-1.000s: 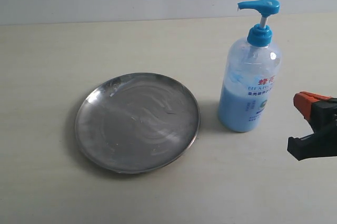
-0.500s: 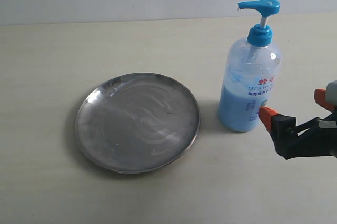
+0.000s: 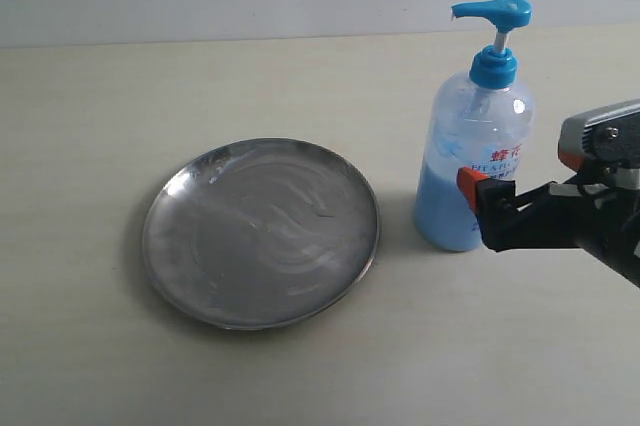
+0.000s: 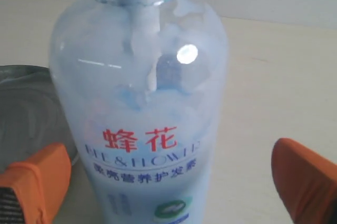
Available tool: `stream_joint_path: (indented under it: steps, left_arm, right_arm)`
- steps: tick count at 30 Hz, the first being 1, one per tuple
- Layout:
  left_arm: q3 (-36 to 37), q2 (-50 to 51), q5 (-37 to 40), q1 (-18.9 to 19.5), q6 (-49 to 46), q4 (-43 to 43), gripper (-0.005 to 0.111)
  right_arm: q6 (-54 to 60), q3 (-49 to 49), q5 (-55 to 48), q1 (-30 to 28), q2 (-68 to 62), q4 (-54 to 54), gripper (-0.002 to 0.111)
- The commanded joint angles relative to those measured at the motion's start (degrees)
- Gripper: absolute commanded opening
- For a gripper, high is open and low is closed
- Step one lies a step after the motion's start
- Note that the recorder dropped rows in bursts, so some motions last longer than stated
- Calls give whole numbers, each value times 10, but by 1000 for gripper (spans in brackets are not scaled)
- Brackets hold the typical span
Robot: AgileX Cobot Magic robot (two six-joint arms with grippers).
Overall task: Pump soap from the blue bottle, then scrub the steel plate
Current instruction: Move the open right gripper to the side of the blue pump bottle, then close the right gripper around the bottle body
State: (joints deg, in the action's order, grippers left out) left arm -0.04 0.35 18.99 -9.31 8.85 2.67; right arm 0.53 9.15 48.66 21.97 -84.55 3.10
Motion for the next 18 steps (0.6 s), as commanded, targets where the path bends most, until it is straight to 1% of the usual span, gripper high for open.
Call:
stream_joint_path:
  steps: [1, 3, 6, 8, 11, 14, 18]
  left_arm:
    - [0, -3, -3, 2, 1, 0, 0]
    - [0, -3, -3, 2, 1, 0, 0]
    - [0, -3, -3, 2, 1, 0, 0]
    - [0, -3, -3, 2, 1, 0, 0]
    - [0, -3, -3, 2, 1, 0, 0]
    - [0, -3, -3, 2, 1, 0, 0]
    - [0, -3, -3, 2, 1, 0, 0]
  right_arm:
    - [0, 22, 7, 1, -39, -10, 105]
    - [0, 28, 7, 1, -53, -31, 105]
    - [0, 37, 13, 1, -68, -90, 105]
    - [0, 45, 14, 1, -79, -96, 105]
    - [0, 51, 12, 1, -96, -47, 105]
    - [0, 51, 41, 1, -109, 10, 105]
    - [5, 51, 85, 1, -123, 12, 105]
